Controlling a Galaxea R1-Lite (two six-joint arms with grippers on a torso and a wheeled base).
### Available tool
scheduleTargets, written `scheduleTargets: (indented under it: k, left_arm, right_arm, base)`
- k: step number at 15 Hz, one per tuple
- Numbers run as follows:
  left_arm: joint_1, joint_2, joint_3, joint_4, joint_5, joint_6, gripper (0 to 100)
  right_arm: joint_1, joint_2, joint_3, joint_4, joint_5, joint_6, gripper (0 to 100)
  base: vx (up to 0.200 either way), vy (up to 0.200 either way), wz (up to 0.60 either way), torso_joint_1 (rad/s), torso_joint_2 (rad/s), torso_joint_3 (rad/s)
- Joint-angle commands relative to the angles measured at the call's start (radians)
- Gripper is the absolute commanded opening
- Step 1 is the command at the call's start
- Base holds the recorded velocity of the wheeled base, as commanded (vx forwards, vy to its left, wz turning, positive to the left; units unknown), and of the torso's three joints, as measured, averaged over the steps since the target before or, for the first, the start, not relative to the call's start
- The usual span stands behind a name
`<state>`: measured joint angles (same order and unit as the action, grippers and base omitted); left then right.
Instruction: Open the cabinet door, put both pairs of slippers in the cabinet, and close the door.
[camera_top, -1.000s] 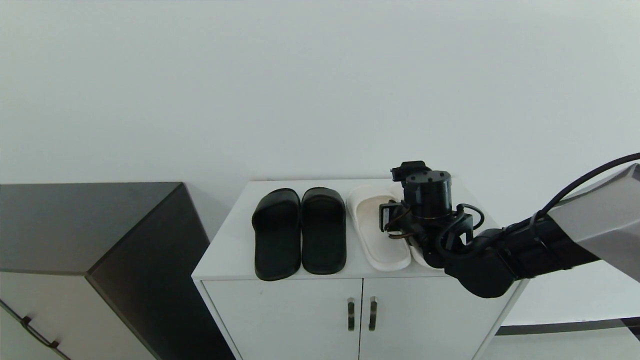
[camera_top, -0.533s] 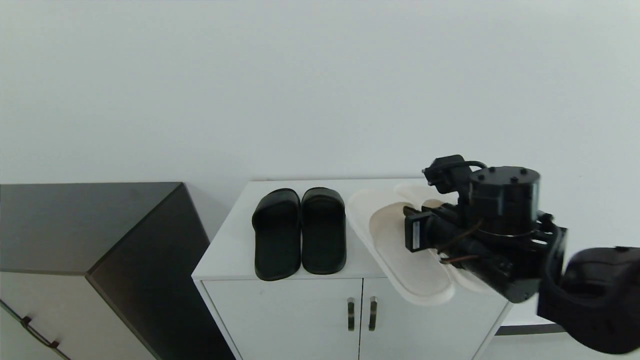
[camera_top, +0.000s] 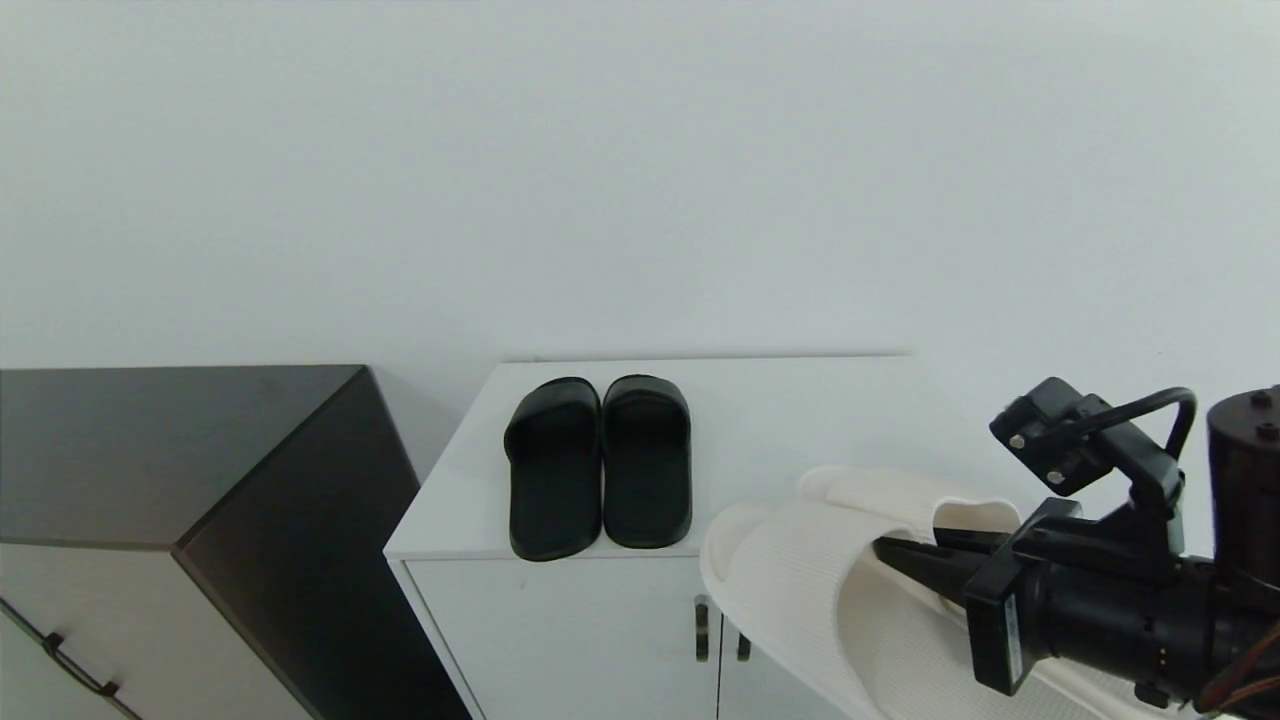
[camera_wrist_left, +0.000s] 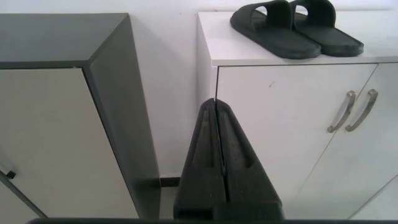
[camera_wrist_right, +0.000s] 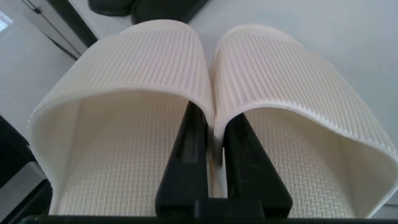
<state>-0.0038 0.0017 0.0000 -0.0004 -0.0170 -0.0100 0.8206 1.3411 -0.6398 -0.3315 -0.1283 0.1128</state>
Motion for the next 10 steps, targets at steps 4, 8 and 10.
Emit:
scheduleTargets:
  k: [4, 8, 10]
  left_arm:
    - [0.001, 0.001, 0.0, -0.001, 0.0, -0.001, 0]
    - [0.001, 0.001, 0.0, 0.0, 0.0, -0.001, 0]
    - [0.001, 0.001, 0.0, 0.0, 0.0, -0.001, 0]
  right_arm:
    - [0.0, -0.04, 0.005, 0.0, 0.006, 0.001, 0]
    - [-0.005, -0.04, 0.02, -0.008, 0.019, -0.001, 0]
    - [-0.011, -0.039, 0.028, -0.012, 0.027, -0.002, 0]
  base:
    - [-0.2, 0.0, 0.0, 0.005, 0.0, 0.004]
    - [-0.2, 0.0, 0.0, -0.002, 0.0, 0.008]
    - [-0.1, 0.0, 0.0, 0.001, 0.0, 0.004]
